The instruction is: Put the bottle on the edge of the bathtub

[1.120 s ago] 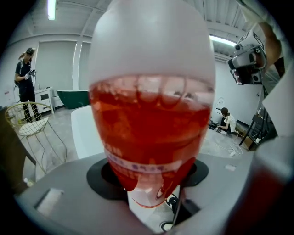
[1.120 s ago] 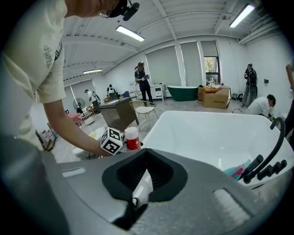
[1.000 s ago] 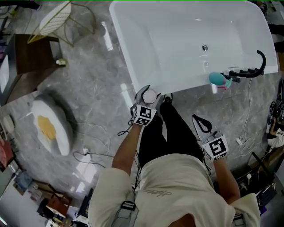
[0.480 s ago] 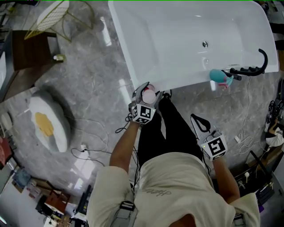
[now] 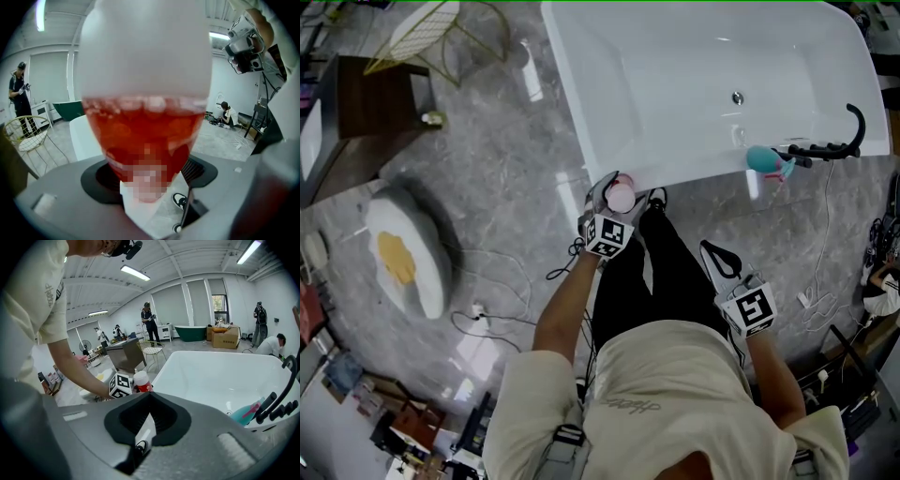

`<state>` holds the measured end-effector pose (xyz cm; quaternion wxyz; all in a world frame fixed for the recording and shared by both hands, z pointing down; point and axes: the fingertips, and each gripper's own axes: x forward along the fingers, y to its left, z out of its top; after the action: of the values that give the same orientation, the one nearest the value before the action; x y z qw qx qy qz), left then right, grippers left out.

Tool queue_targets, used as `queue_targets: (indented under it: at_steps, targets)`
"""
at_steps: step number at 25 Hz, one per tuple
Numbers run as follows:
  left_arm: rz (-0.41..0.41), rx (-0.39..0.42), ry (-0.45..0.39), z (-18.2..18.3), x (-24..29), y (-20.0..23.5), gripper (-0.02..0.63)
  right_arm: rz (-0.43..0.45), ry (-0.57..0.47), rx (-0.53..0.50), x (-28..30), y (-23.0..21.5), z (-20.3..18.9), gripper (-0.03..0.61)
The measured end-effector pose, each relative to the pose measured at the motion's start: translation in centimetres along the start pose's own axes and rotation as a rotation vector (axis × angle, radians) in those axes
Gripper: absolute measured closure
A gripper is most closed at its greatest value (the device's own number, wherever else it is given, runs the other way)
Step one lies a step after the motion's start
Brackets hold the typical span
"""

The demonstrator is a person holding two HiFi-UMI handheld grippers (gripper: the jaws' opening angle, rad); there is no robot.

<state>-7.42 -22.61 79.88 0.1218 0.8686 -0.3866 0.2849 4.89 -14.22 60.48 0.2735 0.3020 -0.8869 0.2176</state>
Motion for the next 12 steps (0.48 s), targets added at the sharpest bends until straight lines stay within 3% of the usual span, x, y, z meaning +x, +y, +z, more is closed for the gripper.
queue_targets:
  at_steps: [7,12]
  targets:
    - [0.036,0.008,0.016,-0.6,-3.0,-0.1,0.204,0.016,-0.051,-0.022,0.9,2.4,1.1,0.577]
    - [0.057,-0.055,0.052,-2.4,-6.3,-0.4,0.202,0.024,-0.095,-0.044,1.3,4.3,2.3,0.577]
